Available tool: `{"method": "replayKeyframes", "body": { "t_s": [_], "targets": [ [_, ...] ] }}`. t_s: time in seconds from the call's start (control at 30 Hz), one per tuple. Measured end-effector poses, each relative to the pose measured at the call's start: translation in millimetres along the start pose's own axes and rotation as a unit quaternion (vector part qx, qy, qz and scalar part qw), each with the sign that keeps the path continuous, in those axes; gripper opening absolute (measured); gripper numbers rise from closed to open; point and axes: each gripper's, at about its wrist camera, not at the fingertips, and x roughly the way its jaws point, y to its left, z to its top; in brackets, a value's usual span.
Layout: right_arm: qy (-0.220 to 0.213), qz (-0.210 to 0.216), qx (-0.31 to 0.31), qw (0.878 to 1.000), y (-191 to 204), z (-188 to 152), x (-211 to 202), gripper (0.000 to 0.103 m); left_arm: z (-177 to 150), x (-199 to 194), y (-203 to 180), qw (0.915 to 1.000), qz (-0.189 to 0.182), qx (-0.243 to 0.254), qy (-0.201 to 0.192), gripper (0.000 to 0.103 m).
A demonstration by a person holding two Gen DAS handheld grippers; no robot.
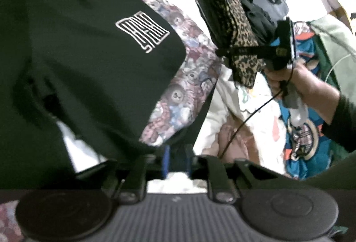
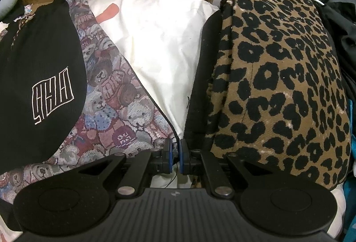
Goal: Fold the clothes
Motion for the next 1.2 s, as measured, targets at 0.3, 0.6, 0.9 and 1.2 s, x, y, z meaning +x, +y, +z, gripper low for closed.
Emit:
{"method": "replayKeyframes", "body": {
  "t_s": [0.3, 0.6, 0.9, 1.2],
  "targets": [
    [-0.001, 0.002, -0.006, 1.0, 1, -1, 2, 0.004, 2, 38, -10, 0.9959, 0.077, 0.025, 0.042, 0.027],
    [-0.001, 0.002, -0.007, 1.0, 1, -2, 3, 0.004, -2, 57, -25, 0.9911, 0.106, 0.063, 0.051, 0.045],
    [0.0, -0.001, -0.013, 1.0, 1, -1, 4, 0.004, -5, 44, -11, 0.9944, 0.096, 0.031, 0.033, 0.004],
    [0.004, 0.001, -0.001, 1.0, -1, 1, -2, 0.004, -23, 8, 0, 0.9999, 0.008, 0.003, 0.007, 0.003]
  ]
}}
